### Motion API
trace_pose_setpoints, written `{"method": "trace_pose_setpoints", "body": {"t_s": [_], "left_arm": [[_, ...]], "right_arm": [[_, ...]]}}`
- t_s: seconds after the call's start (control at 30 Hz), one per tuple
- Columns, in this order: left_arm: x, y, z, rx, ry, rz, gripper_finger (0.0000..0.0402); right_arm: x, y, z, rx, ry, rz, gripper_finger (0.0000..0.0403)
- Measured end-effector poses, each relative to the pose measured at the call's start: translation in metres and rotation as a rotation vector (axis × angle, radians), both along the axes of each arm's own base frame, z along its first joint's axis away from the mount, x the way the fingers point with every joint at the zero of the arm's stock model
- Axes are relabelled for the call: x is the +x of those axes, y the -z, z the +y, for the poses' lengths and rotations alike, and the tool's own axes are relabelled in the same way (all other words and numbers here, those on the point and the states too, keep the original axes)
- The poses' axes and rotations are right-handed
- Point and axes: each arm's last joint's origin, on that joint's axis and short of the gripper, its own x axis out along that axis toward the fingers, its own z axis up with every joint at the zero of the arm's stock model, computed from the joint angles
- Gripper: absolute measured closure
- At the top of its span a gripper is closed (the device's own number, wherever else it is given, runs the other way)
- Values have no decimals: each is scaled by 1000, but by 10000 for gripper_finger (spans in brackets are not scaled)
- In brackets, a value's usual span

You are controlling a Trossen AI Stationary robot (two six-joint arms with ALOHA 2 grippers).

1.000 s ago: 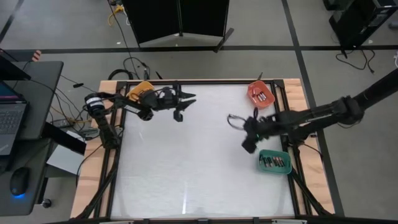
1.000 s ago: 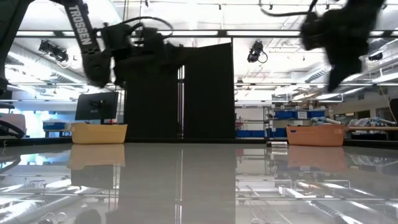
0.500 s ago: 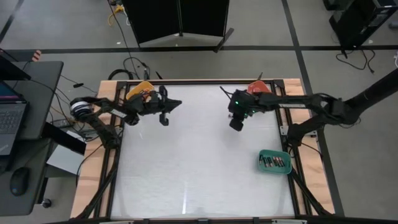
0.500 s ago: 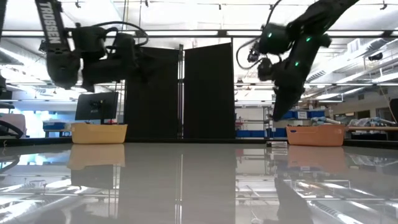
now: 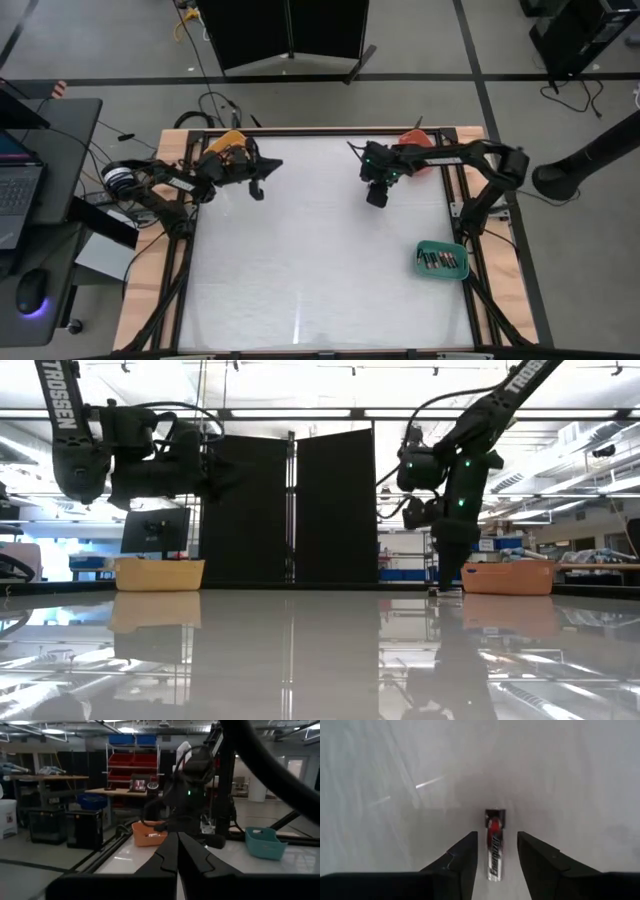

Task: Sort batteries
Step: Put the silver battery into the orange bin

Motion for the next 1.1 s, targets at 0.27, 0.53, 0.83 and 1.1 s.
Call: {"method": "trace_pose_setpoints", "body": {"t_s": [0.27,0.53,0.83,1.1], "left_arm": [[-1,0,2,1,-14,-2,390],[-1,0,3,-4,-15,4,390],[-1,1,3,6,-19,17,390],[-1,5,3,-10,-19,43,390]], "right_arm": [[1,10,-7,25,7,7,284],[-1,9,-11,39,11,-6,347],[-4,-29,-20,-23,126,13,347],[-53,-62,-68,-140,538,85,347]]}}
